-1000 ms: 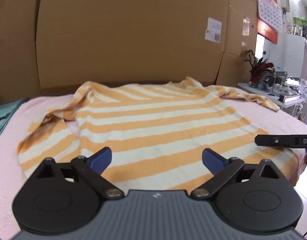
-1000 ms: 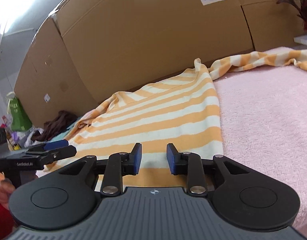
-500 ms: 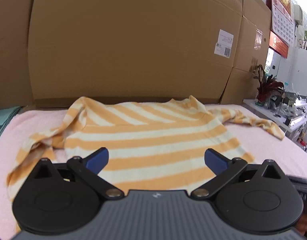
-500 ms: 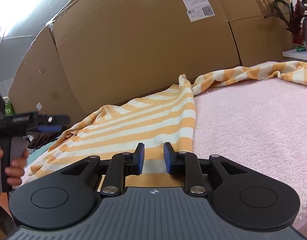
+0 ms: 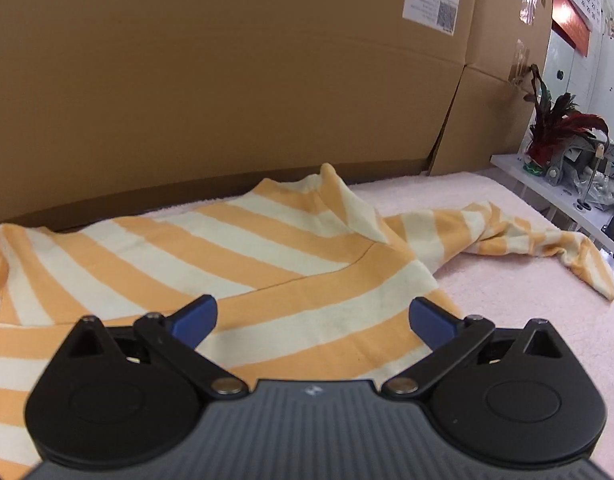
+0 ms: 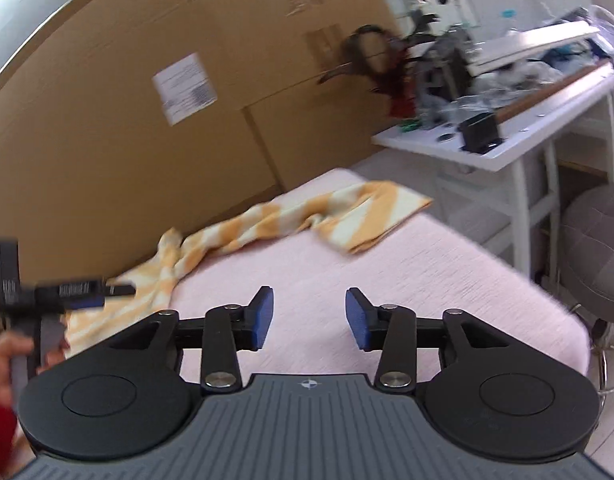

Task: Fold clothes
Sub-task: 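Grasp the shirt sleeve cuff with the right gripper and lift it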

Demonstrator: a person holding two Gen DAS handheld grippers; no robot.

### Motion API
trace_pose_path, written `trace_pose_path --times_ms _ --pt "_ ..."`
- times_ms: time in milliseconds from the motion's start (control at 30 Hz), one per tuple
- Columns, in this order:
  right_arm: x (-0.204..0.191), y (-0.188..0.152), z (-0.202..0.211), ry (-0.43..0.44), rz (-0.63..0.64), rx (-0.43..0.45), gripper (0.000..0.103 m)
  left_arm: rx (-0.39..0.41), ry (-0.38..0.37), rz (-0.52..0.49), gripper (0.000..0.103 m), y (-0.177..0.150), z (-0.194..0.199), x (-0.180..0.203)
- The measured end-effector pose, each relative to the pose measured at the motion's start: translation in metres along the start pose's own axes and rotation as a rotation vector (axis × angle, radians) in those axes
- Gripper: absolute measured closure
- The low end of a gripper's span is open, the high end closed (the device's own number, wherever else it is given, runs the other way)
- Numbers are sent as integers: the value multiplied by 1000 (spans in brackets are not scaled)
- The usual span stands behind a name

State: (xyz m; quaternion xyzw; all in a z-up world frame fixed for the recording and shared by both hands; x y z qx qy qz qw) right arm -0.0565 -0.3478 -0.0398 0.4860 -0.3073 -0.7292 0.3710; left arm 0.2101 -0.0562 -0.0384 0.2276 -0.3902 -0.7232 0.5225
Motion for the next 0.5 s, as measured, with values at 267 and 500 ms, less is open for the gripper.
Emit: trace_pose_path --times_ms 267,500 --pt "29 45 -73 -213 44 -86 44 19 -160 148 1 -6 -3 -19" --pt "33 64 -118 -223 15 -99 94 23 -187 166 1 -6 -3 -23"
Point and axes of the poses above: each gripper's, at about its wrist camera, not at the fingertips, and z roughly against the way its jaws point, x to its right, y to its top, the point moved 4 cm from there along -z, roughly the way its jaws point, and after that the axes turned 3 degrees about y, right-handed, at the moved point
